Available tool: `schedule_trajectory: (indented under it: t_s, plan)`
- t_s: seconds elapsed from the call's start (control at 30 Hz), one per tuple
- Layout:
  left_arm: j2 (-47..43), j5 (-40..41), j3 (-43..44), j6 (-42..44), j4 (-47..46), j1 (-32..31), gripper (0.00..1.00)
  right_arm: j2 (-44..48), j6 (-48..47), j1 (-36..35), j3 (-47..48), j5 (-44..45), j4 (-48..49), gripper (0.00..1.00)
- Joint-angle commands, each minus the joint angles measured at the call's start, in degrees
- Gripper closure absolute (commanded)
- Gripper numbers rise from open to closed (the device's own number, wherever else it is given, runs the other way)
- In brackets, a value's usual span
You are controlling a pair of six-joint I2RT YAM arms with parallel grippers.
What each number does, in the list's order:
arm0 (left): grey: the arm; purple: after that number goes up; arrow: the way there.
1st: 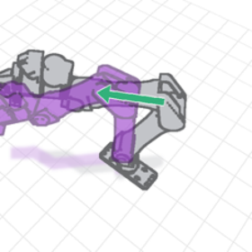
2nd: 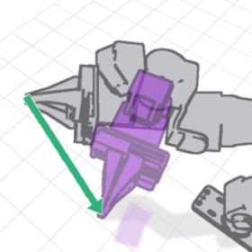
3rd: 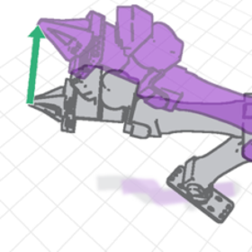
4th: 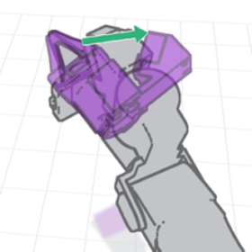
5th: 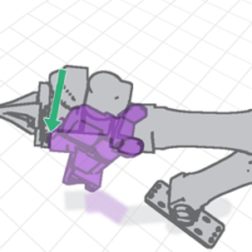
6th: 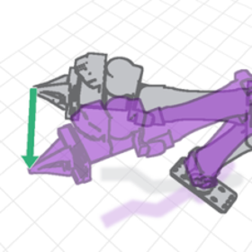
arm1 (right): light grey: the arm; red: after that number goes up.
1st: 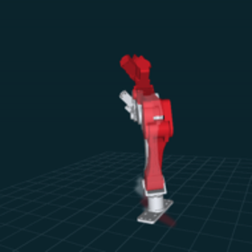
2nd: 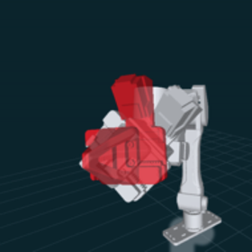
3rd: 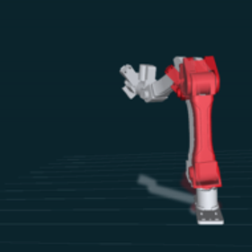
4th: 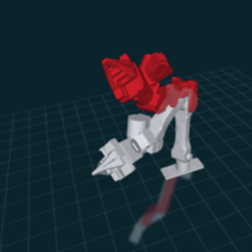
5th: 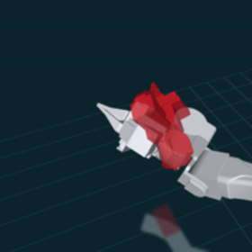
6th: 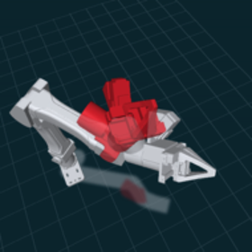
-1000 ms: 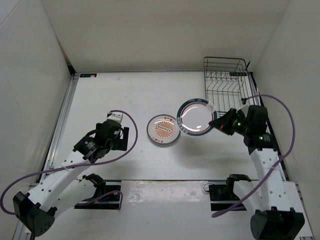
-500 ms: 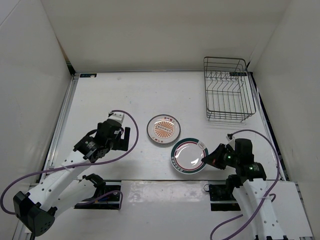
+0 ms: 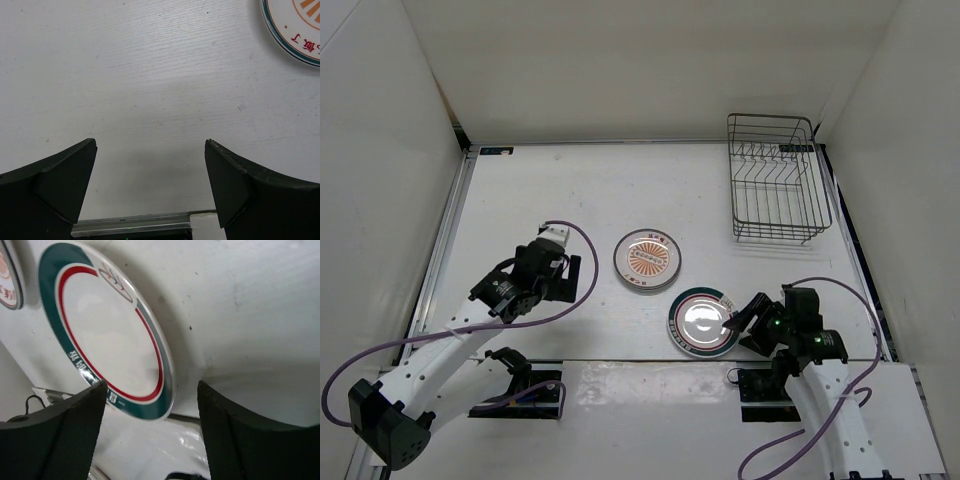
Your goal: Unload the plates from the dish rack
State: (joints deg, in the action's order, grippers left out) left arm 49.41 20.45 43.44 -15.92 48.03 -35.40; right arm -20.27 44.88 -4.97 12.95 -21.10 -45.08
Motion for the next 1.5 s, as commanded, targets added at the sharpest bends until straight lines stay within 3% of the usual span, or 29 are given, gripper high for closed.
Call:
schedule_trajectory:
  t_s: [0.0,0.07,0.1,0.33,0.5,0.77,1.27,1.47]
  plan:
    - [-0.28,1.96,0.06,-0.07,0.84,0.07,0.0,-2.48,-1.37,-0.21,5.58,3.34,-4.3,0.23]
    - [-0.1,3.19,-0.29,-0.07,0.92,0.15,0.0,-6.0,-2.96,-0.13,10.74,5.36,-6.32,0.19]
    - [-0.01,3.98,-0.2,0.01,1.1,0.07,0.0,-6.96,-4.26,-0.3,12.09,6.33,-7.47,0.1]
    - [1.22,6.18,0.24,-0.69,1.81,0.07,0.0,-23.13,-11.92,-0.21,33.42,7.92,-13.54,0.1]
    - [0.78,7.33,-0.55,-0.69,1.02,0.15,0.0,-28.06,-17.55,-0.21,44.94,4.14,-7.58,0.1]
    - [2.89,6.89,-0.29,-0.42,1.1,0.15,0.0,-31.76,-17.19,-1.96,46.55,-3.42,2.71,0.1]
    - [2.54,6.1,0.32,0.37,0.57,0.15,0.0,-37.9,-27.99,-4.87,56.3,0.71,-7.56,0.1]
    - [2.45,4.6,0.33,0.54,0.66,0.15,0.0,-37.3,-28.36,-5.23,51.13,0.01,-5.64,0.1]
